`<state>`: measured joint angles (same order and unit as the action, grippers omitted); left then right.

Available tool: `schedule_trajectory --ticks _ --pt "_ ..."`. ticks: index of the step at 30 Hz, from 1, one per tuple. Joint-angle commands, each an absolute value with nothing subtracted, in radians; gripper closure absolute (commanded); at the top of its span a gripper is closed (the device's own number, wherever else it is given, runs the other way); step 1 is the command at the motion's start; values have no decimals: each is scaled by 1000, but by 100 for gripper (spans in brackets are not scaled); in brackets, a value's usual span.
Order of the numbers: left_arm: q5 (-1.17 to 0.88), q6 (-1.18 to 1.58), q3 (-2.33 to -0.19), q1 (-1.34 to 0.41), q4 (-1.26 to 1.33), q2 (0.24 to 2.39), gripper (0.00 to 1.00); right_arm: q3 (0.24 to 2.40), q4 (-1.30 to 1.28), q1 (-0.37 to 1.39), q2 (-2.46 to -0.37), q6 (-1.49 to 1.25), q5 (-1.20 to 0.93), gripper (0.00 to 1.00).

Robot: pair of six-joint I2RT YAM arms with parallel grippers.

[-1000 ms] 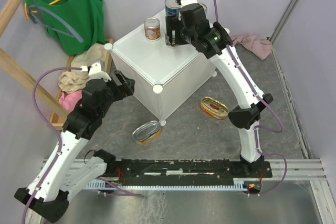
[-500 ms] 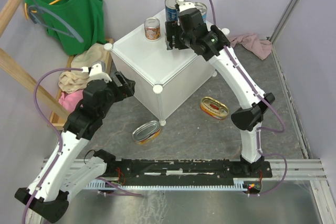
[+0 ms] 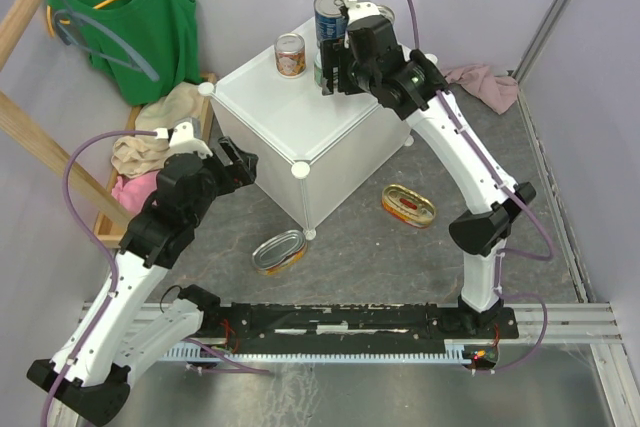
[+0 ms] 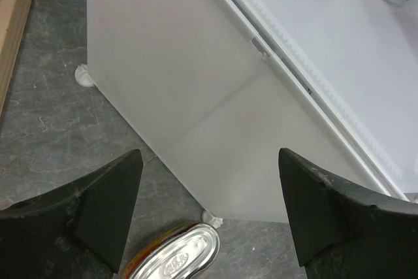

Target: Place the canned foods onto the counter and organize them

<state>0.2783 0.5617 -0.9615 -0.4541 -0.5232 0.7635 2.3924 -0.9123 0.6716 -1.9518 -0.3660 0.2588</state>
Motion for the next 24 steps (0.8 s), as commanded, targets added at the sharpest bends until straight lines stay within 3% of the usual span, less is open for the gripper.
schedule_trajectory --ticks 1,24 --pt "273 603 -955 -460 -492 746 9 2376 -861 676 -1882 -364 256 18" --pt "270 620 -953 -468 -509 726 10 2282 -847 703 -1808 -365 265 18"
